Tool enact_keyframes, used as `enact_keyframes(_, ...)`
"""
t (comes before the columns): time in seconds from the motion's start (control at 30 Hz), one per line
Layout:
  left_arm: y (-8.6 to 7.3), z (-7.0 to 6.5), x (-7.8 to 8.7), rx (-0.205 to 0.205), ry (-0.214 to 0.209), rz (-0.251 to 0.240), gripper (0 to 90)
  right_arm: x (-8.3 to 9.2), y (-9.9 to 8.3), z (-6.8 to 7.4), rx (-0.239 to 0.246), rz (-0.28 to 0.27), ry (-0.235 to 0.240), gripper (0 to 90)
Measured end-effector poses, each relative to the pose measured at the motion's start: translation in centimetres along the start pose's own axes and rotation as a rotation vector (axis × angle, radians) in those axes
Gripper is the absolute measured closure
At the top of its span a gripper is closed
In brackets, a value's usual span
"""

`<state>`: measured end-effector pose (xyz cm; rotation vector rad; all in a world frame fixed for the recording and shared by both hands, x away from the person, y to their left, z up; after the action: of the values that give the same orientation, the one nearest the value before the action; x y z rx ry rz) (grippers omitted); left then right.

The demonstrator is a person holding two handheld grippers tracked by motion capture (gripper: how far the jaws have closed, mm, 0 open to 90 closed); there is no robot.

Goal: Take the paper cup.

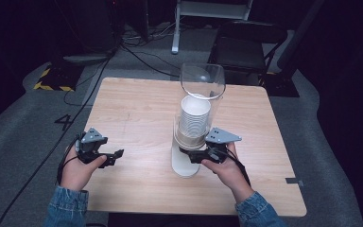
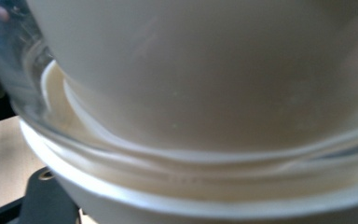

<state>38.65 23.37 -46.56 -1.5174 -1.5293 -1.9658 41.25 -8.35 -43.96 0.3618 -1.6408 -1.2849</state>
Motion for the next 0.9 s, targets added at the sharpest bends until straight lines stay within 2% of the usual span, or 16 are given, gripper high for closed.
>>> enact_keyframes(0.2,0.0,0.0,-0.1,0.001,-0.002,0.001,19.5,0.0,-0.1,0.0,0.012,-0.002,-0.023,31.0)
enact_keyframes(0.4,0.0,-0.1,-0.1,0.000,-0.004,0.006,19.5,0.0,-0.2,0.0,0.003,0.003,-0.016,31.9)
enact_keyframes(0.63,0.0,-0.2,-0.2,0.000,-0.008,0.008,19.5,-0.5,-1.0,0.0,-0.001,0.038,-0.011,33.5)
enact_keyframes(0.9,-0.1,-0.1,-0.3,0.002,-0.008,0.004,19.5,-0.6,-1.3,0.0,0.004,0.033,-0.013,33.8)
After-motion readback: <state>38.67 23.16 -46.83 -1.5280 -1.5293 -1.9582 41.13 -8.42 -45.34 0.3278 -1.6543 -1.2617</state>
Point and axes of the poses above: each handheld gripper's, and its own axes: x roughly backward along the jaws, y roughly out of its top, z roughly to its left, the point moved 6 cm from there along -x, roughly forward along the jaws, and after that the axes turned 13 degrees about z, right-handed, at the moved point
